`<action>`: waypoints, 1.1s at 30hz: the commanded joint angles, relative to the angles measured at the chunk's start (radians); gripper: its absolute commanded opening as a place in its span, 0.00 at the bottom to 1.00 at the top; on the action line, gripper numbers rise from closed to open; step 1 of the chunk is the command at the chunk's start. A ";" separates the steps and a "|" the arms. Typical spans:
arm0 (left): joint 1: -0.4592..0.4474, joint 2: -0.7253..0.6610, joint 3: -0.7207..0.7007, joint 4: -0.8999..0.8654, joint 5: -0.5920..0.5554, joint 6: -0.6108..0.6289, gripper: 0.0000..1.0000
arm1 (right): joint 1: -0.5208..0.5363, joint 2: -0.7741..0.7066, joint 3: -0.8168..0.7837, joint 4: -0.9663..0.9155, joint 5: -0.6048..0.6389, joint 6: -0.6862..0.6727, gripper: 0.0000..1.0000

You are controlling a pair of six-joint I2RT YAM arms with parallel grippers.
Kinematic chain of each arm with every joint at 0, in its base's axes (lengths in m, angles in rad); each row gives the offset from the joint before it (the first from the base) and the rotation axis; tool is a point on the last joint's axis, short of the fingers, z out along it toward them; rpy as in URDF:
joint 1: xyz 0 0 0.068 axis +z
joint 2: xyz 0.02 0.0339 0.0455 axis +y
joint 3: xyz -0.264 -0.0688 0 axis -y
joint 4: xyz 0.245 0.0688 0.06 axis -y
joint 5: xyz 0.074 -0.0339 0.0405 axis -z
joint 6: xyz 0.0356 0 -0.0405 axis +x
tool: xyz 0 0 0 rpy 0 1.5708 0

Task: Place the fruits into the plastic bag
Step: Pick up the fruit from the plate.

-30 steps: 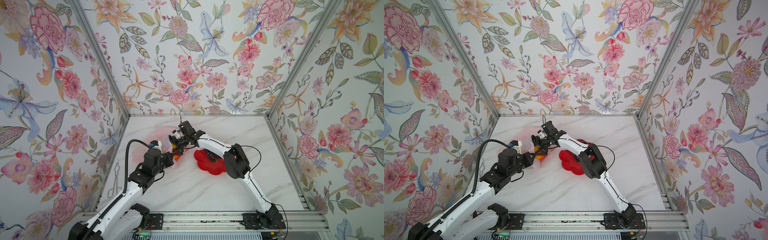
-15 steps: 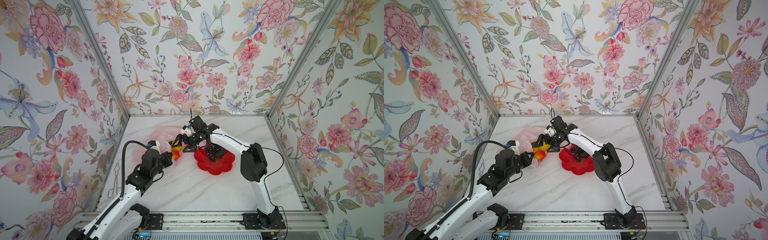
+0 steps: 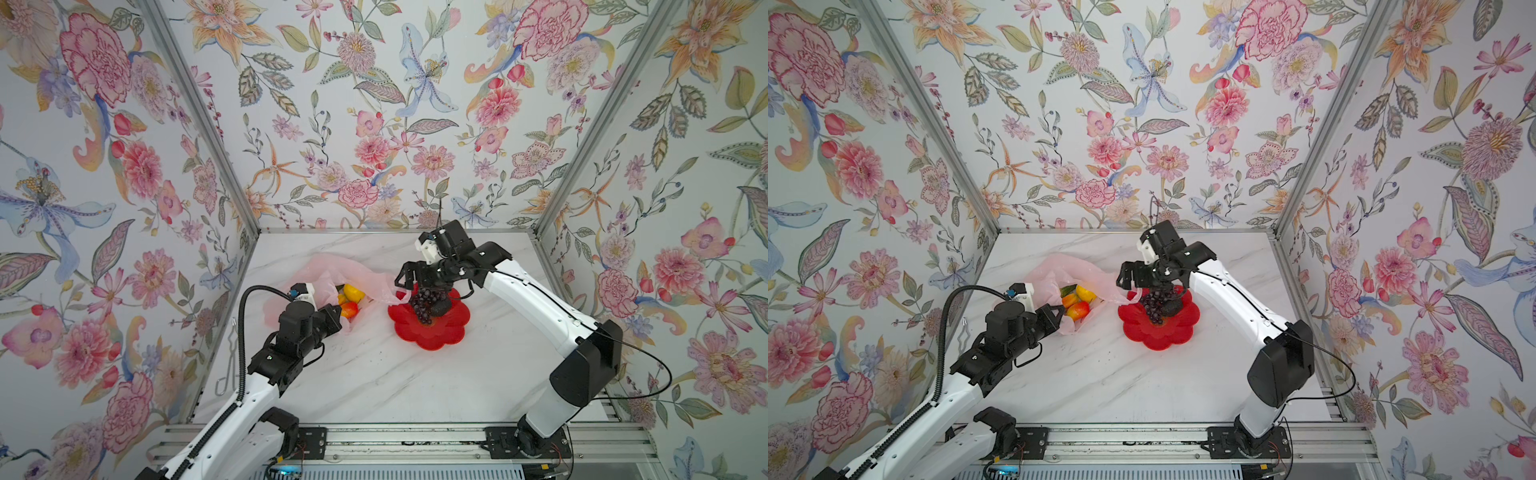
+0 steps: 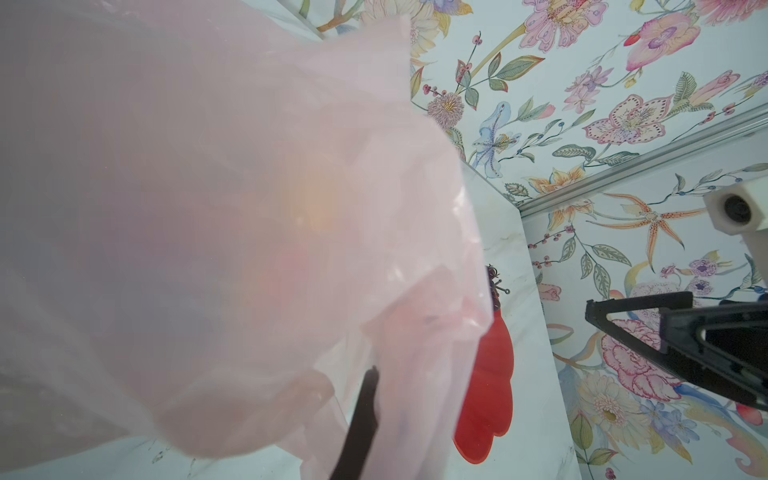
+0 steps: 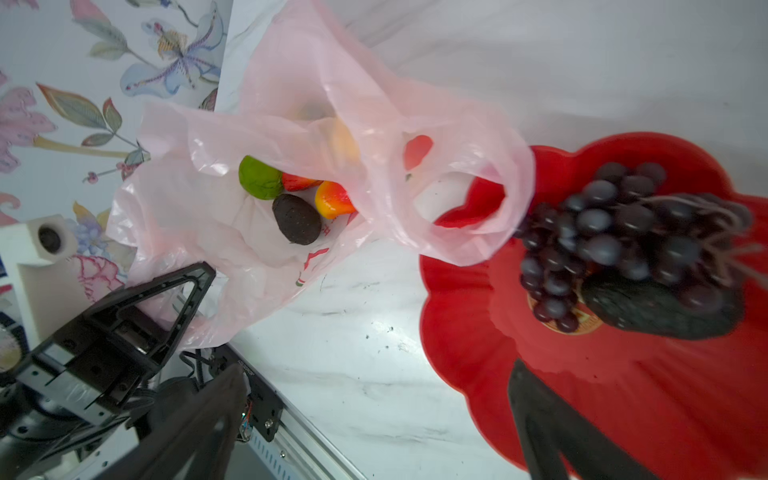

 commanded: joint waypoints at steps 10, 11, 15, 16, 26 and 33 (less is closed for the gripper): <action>0.018 -0.006 0.003 -0.009 0.004 -0.010 0.00 | -0.198 0.190 -0.051 -0.004 -0.049 -0.027 0.99; 0.017 -0.007 0.005 -0.011 0.004 -0.010 0.00 | -0.196 0.210 -0.035 -0.005 -0.049 -0.031 0.99; 0.018 -0.017 0.005 -0.019 0.003 -0.010 0.00 | -0.193 0.288 0.034 -0.007 -0.043 -0.040 0.99; 0.018 -0.019 0.006 -0.021 0.003 -0.012 0.00 | -0.193 0.303 0.049 -0.007 -0.040 -0.044 0.99; 0.018 -0.046 -0.005 -0.039 -0.006 -0.018 0.00 | -0.183 0.442 0.155 -0.023 -0.041 -0.059 1.00; 0.018 -0.031 -0.008 -0.029 0.002 -0.016 0.00 | -0.152 0.491 0.167 -0.023 -0.041 -0.058 0.98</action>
